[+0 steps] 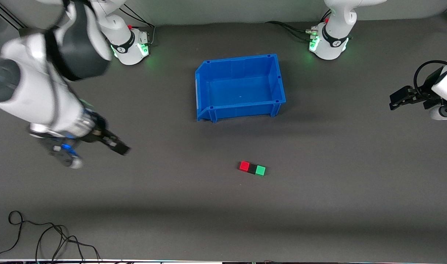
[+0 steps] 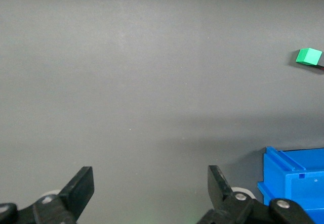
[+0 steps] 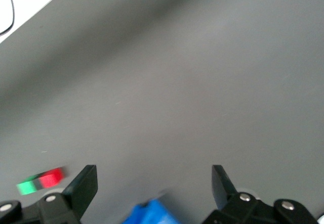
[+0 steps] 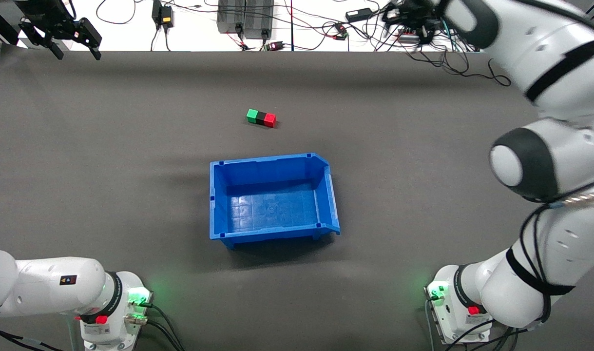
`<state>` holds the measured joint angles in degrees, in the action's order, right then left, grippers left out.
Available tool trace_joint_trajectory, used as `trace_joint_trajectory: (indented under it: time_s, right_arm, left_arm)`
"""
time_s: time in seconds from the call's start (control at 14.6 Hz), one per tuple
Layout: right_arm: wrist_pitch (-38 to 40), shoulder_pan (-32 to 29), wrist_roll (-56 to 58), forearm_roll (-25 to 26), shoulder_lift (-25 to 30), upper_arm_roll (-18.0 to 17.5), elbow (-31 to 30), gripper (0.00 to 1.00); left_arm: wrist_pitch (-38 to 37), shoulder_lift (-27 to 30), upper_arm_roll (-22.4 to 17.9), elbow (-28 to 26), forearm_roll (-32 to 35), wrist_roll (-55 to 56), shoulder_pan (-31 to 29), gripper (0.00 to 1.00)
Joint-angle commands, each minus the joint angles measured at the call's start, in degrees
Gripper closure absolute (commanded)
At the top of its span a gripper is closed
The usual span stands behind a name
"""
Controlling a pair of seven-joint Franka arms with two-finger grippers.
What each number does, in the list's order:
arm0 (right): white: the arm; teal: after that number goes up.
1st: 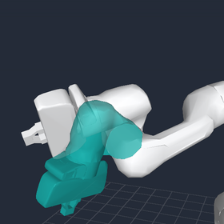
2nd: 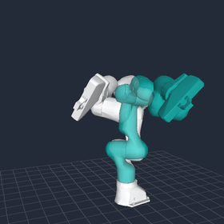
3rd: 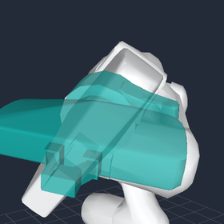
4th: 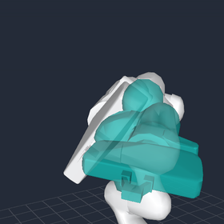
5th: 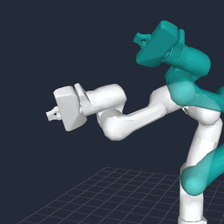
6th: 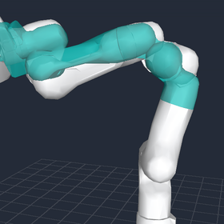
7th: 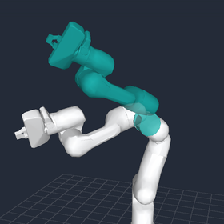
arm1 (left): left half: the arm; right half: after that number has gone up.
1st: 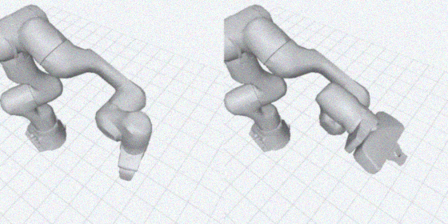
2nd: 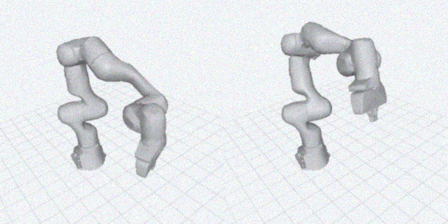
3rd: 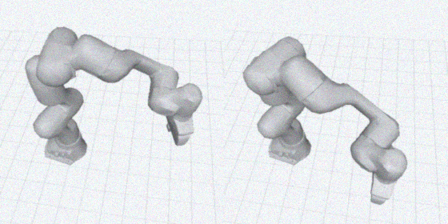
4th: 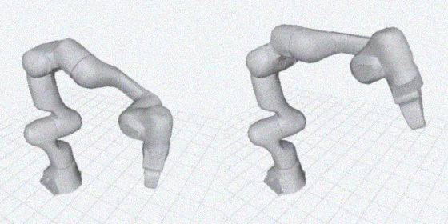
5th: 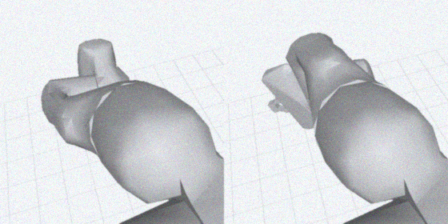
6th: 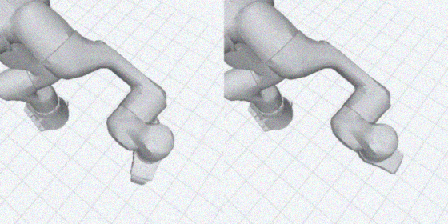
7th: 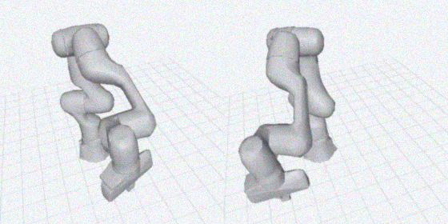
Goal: Attach green and red cubes to black cube
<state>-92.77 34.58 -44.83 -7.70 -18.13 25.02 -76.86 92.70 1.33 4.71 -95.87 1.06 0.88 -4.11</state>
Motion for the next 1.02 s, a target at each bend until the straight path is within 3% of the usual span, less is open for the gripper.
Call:
trace_joint_trajectory:
  time_s: [0.0,0.14,0.55,0.96]
  right_arm:
    - [-0.92,-6.94,9.9,6.19,9.85,-6.88,-9.52,0.0]
    - [-0.92,-15.39,18.16,7.87,13.37,-13.22,-11.9,0.0]
    - [-0.83,-33.86,42.87,8.49,15.85,-23.34,-12.97,0.0]
    - [0.3,-34.85,48.08,8.32,16.47,-23.0,-12.97,0.0]
  left_arm:
    - [-1.82,-2.37,-0.58,3.15,-0.45,-1.15,0.69,0.0]
    - [-1.38,-2.64,-0.57,3.41,-0.45,-1.15,0.77,0.0]
    - [-0.85,-3.52,-0.57,3.59,-0.45,-1.24,0.6,0.0]
    - [1.08,-2.73,-0.57,3.5,-0.53,-1.94,0.33,0.0]
